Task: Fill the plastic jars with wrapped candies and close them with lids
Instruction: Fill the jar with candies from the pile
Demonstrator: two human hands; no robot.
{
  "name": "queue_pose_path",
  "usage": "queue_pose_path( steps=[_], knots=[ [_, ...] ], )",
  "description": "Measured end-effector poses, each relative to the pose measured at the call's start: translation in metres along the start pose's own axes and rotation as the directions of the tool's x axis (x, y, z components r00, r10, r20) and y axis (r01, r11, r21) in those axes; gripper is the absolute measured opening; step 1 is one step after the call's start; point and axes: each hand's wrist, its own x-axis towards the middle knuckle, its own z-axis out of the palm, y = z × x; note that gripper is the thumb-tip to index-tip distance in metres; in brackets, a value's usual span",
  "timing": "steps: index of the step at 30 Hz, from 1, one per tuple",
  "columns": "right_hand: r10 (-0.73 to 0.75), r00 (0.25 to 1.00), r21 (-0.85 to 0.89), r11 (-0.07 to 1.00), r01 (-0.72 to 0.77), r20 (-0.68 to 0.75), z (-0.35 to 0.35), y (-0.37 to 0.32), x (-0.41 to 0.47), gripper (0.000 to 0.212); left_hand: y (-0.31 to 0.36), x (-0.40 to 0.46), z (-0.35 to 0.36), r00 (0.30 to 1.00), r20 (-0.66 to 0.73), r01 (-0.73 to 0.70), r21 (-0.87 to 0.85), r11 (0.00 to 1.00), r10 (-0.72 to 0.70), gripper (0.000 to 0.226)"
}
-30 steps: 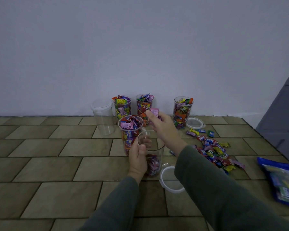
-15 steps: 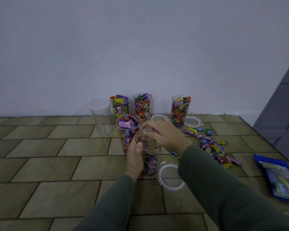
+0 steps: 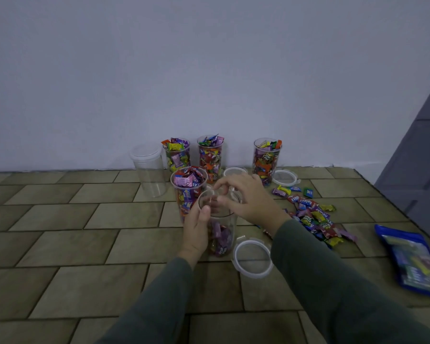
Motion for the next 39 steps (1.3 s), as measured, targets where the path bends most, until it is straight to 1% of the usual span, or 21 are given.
queue_pose_path(
  steps=[2, 5, 7, 9, 11, 14, 17, 18, 20, 21, 22, 23, 25, 26, 27, 29, 31, 33, 35, 37, 39],
  knots=[
    [0.080, 0.995, 0.105, 0.992, -0.073, -0.067, 0.001, 0.004, -0.006, 0.025, 0.003, -0.003, -0.003, 1.000, -0.025, -0.018, 0.033, 0.999, 0.019, 0.052],
    [0.210, 0.970, 0.302, 0.939, -0.165, -0.122, 0.000, 0.010, -0.016, 0.023, 0.015, -0.007, -0.007, 0.993, -0.096, -0.063, 0.079, 0.995, 0.070, 0.041],
    [0.252, 0.957, 0.361, 0.914, -0.186, -0.144, -0.002, 0.015, -0.023, 0.020, 0.031, -0.008, -0.008, 0.979, -0.159, -0.106, 0.128, 0.986, 0.126, 0.035],
    [0.290, 0.945, 0.413, 0.887, -0.207, -0.150, -0.003, 0.020, -0.028, 0.021, 0.049, -0.002, -0.006, 0.966, -0.167, -0.159, 0.228, 0.961, 0.199, 0.031],
    [0.306, 0.938, 0.445, 0.871, -0.207, -0.162, -0.005, 0.025, -0.030, 0.017, 0.067, 0.006, 0.004, 0.956, -0.135, -0.201, 0.350, 0.915, 0.262, 0.023],
    [0.325, 0.935, 0.420, 0.875, -0.241, -0.140, -0.012, 0.041, -0.032, 0.014, 0.087, 0.016, 0.030, 0.929, -0.042, -0.305, 0.475, 0.825, 0.368, 0.013],
    [0.398, 0.914, 0.326, 0.877, -0.353, -0.081, -0.018, 0.071, -0.039, 0.013, 0.091, 0.017, 0.066, 0.902, 0.126, -0.418, 0.498, 0.760, 0.413, 0.013],
    [0.435, 0.898, 0.292, 0.869, -0.401, -0.063, -0.020, 0.082, -0.044, 0.019, 0.090, 0.016, 0.079, 0.893, 0.185, -0.445, 0.493, 0.748, 0.410, 0.014],
    [0.500, 0.865, 0.252, 0.843, -0.476, -0.038, -0.027, 0.103, -0.056, 0.034, 0.078, 0.016, 0.103, 0.891, 0.294, -0.451, 0.486, 0.749, 0.346, 0.016],
    [0.534, 0.845, 0.228, 0.828, -0.513, -0.036, -0.031, 0.113, -0.063, 0.034, 0.068, 0.016, 0.115, 0.898, 0.340, -0.423, 0.501, 0.755, 0.279, 0.020],
    [0.566, 0.823, 0.187, 0.815, -0.549, -0.047, -0.034, 0.123, -0.069, 0.029, 0.056, 0.018, 0.126, 0.912, 0.367, -0.369, 0.542, 0.755, 0.183, 0.026],
    [0.595, 0.801, 0.128, 0.801, -0.585, -0.064, -0.037, 0.134, -0.074, 0.022, 0.042, 0.019, 0.136, 0.931, 0.361, -0.284, 0.613, 0.737, 0.057, 0.034],
    [0.664, 0.741, -0.002, 0.745, -0.667, -0.103, -0.042, 0.152, -0.084, 0.019, 0.015, 0.023, 0.152, 0.944, 0.252, -0.061, 0.770, 0.635, -0.215, 0.050],
    [0.708, 0.696, -0.063, 0.695, -0.717, -0.115, -0.045, 0.159, -0.086, 0.022, 0.003, 0.025, 0.158, 0.932, 0.180, 0.033, 0.822, 0.568, -0.315, 0.055],
    [0.747, 0.653, -0.117, 0.642, -0.758, -0.125, -0.048, 0.165, -0.088, 0.027, -0.007, 0.026, 0.163, 0.920, 0.113, 0.100, 0.858, 0.503, -0.375, 0.059],
    [0.803, 0.582, -0.163, 0.562, -0.811, -0.127, -0.053, 0.180, -0.089, 0.038, -0.025, 0.029, 0.172, 0.906, 0.007, 0.182, 0.897, 0.404, -0.423, 0.062],
    [0.850, 0.513, -0.142, 0.497, -0.856, -0.117, -0.056, 0.195, -0.090, 0.050, -0.036, 0.036, 0.181, 0.898, -0.012, 0.205, 0.896, 0.395, -0.441, 0.061],
    [0.874, 0.478, -0.095, 0.470, -0.878, -0.094, -0.056, 0.210, -0.092, 0.057, -0.044, 0.045, 0.190, 0.893, 0.042, 0.164, 0.896, 0.411, -0.449, 0.061],
    [0.863, 0.503, -0.120, 0.495, -0.861, -0.051, -0.055, 0.222, -0.094, 0.063, -0.049, 0.056, 0.199, 0.893, 0.093, 0.110, 0.904, 0.414, -0.440, 0.068],
    [0.839, 0.544, -0.198, 0.533, -0.822, 0.003, -0.053, 0.233, -0.093, 0.067, -0.055, 0.068, 0.206, 0.898, 0.121, 0.081, 0.899, 0.430, -0.423, 0.072],
    [0.805, 0.590, -0.236, 0.586, -0.776, 0.057, -0.052, 0.243, -0.088, 0.067, -0.060, 0.079, 0.214, 0.897, 0.148, 0.046, 0.906, 0.420, -0.417, 0.074]
  ],
)
